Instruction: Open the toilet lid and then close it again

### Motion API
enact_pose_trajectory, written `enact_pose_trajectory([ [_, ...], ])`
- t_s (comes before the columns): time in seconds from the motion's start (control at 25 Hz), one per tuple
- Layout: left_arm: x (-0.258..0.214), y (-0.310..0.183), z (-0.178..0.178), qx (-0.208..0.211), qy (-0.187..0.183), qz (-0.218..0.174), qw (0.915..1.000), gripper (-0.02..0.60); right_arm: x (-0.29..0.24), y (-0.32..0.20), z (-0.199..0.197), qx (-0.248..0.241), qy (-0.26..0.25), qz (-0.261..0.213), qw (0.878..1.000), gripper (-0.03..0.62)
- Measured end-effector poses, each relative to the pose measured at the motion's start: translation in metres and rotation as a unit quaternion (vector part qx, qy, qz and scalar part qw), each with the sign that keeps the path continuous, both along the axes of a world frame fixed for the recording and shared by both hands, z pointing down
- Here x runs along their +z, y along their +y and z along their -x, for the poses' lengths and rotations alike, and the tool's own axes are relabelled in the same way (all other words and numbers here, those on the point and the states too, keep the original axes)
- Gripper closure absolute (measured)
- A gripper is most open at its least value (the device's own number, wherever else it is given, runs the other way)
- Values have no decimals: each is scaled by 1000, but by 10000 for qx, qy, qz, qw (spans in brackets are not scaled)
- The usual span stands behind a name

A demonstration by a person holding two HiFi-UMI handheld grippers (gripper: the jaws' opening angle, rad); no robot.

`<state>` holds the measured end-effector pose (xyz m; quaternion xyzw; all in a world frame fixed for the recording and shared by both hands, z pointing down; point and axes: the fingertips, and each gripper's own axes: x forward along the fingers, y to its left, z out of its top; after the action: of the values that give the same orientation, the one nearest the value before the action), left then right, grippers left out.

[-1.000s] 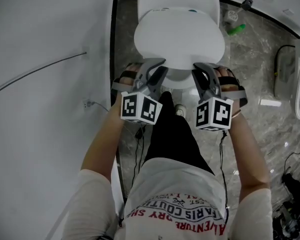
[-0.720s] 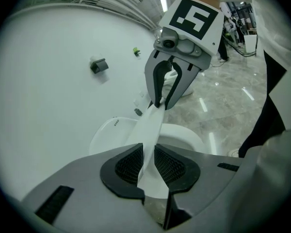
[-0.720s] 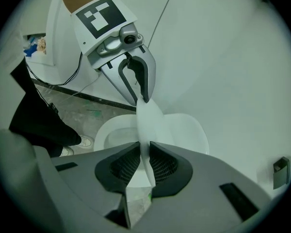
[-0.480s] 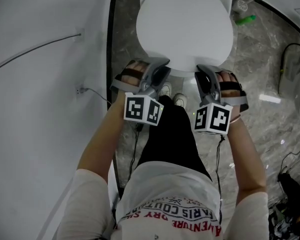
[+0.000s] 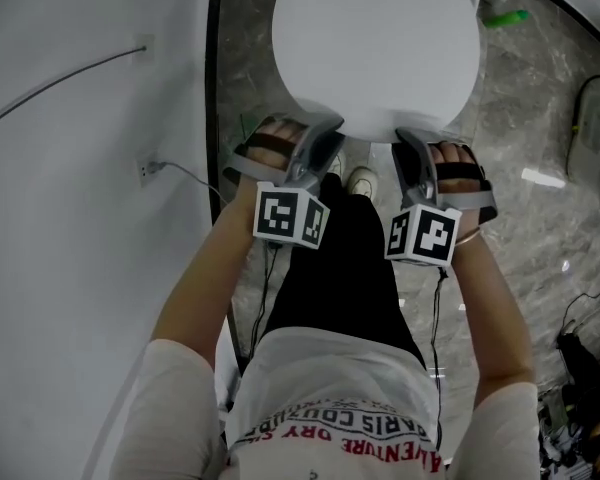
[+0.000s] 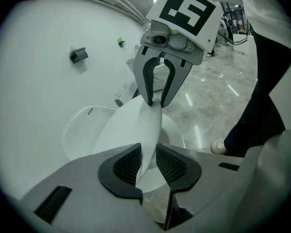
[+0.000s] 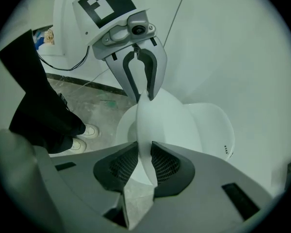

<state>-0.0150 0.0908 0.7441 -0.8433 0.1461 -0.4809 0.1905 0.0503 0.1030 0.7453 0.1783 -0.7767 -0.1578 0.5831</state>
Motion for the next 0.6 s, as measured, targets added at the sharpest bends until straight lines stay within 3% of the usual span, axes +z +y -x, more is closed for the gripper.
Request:
enact_pose_trajectory([
  [0.6,81,22,0,260,-182,317,9990,476,82,21,1,-87,431,230,9988,528],
])
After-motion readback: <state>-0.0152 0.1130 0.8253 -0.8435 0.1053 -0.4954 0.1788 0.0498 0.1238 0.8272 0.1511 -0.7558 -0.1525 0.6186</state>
